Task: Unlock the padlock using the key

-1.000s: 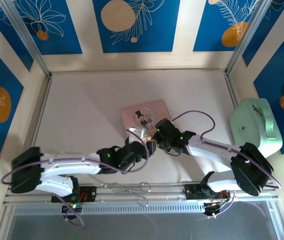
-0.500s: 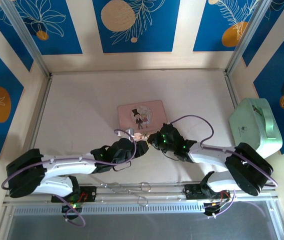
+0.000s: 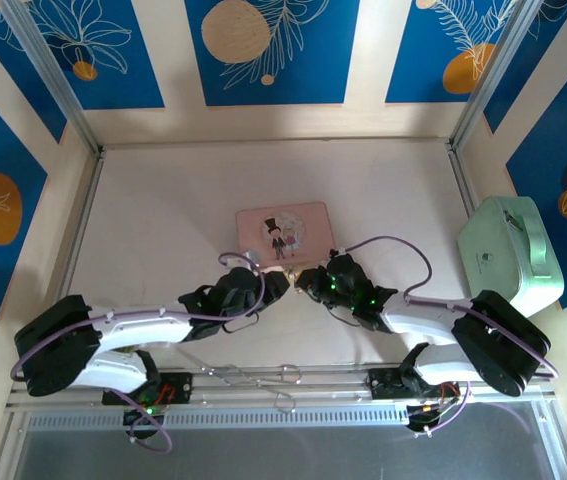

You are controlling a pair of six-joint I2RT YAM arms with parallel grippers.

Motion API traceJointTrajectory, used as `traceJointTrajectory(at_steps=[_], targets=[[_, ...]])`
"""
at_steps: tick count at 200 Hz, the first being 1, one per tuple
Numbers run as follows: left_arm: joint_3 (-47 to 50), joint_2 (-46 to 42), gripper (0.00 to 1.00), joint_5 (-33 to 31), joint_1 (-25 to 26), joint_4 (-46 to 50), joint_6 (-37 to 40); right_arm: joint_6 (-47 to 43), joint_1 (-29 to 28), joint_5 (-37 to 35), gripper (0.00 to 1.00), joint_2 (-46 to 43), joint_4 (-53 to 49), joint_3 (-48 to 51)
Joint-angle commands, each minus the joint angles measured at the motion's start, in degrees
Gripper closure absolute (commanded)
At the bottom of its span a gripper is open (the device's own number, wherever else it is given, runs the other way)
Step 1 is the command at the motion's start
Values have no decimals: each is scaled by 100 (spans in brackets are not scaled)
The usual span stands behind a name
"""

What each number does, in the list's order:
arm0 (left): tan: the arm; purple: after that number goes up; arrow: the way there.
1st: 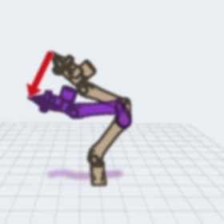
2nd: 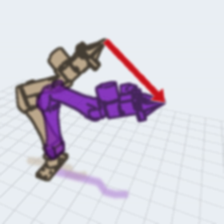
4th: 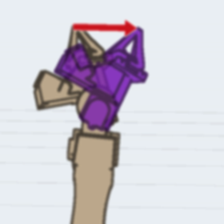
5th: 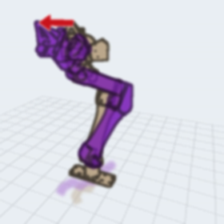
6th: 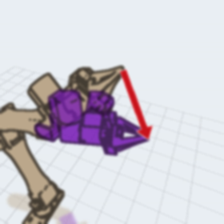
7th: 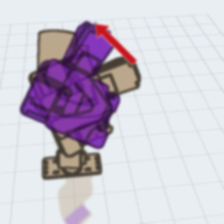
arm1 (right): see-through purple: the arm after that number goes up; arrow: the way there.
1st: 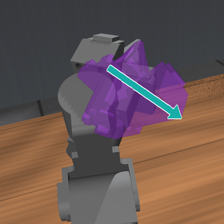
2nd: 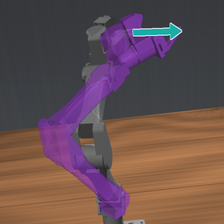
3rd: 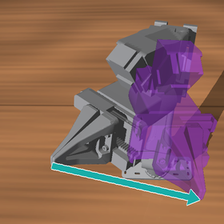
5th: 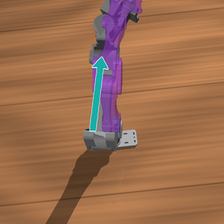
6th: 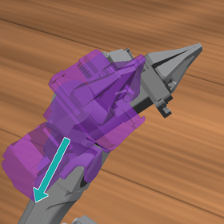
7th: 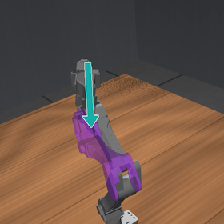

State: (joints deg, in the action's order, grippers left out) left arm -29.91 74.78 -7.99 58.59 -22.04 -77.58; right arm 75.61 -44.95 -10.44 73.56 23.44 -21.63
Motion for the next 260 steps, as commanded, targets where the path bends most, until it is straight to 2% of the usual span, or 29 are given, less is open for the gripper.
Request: traceJointTrajectory(at_steps=[1,51,76,118,133,145,175,199,226,260], targets=[[-81,147,72,271,-41,-126,-66,247,-36,-134,100,-140,100,84],[302,767,67,380,89,-1856,-526,519,-60,-16,100,78,459,71],[502,1033,69,299,100,-2488,-778,608,-104,-10,100,142,591,65],[597,680,69,-4,178,-2066,-733,645,-146,-72,100,126,471,18],[659,310,63,-242,229,-1548,-715,632,-145,-77,100,113,484,27],[734,39,63,-408,256,-1167,-799,625,-146,-81,100,87,475,18],[920,-434,59,-672,254,-828,-955,632,-146,-125,100,63,500,35],[778,-178,69,-418,240,-1239,-751,645,-129,-127,100,55,676,70],[781,335,70,-210,239,-2103,-883,694,-101,-113,100,5,757,43],[624,726,70,-16,241,-2584,-856,674,-149,-87,100,-19,646,-51]])
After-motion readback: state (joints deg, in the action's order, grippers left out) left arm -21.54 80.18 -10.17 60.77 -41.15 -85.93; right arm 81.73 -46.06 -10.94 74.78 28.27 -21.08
